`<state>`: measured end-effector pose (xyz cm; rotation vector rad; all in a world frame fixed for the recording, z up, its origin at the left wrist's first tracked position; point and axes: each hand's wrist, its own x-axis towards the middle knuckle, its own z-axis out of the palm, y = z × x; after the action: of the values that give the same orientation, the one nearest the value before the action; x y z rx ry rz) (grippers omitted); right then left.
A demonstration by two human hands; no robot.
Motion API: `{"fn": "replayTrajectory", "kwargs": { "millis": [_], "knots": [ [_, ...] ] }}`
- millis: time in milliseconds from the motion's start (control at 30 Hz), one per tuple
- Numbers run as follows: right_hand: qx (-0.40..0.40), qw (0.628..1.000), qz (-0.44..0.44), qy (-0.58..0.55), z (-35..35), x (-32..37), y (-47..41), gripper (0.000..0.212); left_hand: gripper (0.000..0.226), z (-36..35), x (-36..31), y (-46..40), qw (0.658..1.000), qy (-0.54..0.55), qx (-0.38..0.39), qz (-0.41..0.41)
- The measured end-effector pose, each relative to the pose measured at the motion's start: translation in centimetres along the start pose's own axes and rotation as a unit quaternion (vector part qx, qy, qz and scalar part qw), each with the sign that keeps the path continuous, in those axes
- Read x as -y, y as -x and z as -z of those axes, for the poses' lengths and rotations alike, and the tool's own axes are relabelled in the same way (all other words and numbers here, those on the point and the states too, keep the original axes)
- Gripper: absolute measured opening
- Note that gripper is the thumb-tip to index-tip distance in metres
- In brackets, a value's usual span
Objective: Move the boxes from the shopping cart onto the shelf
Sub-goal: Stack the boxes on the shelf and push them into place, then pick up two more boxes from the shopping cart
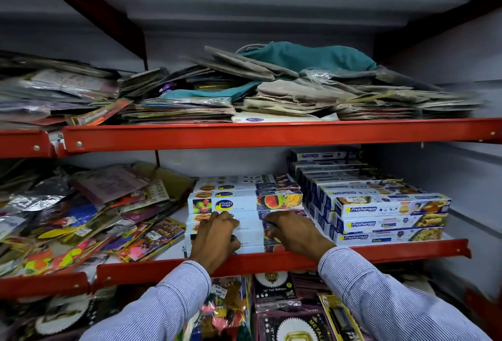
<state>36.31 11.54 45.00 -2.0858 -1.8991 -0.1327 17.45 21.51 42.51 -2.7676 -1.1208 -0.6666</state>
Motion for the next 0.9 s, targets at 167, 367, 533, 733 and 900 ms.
{"fn": "replayTrajectory", "kwargs": {
  "millis": [167,367,533,733,900],
  "knots": [
    [-0.036,0.997,0.021,0.06,-1.4,1.3,2.2,0.05,0.062,0.8,-1.1,3.8,0.998,-0.019,-0.054,-0.041],
    [-0.056,0.998,0.002,0.031,-6.0,3.9,9.8,0.061,0.067,-2.0,-1.8,13.4,0.997,0.021,-0.043,-0.06],
    [-0.018,0.999,-0.024,-0.011,-13.0,5.2,17.1,0.058,0.068,-7.3,-1.2,22.7,0.997,0.056,0.057,-0.017],
    [0.116,0.987,-0.078,-0.075,-25.4,4.5,26.0,0.055,0.057,-14.2,-0.5,33.3,0.979,0.046,0.195,0.03],
    [0.343,0.93,-0.101,-0.087,-37.1,4.5,32.1,0.056,0.048,-21.7,0.0,41.2,0.939,0.101,0.315,0.091]
  ]
}}
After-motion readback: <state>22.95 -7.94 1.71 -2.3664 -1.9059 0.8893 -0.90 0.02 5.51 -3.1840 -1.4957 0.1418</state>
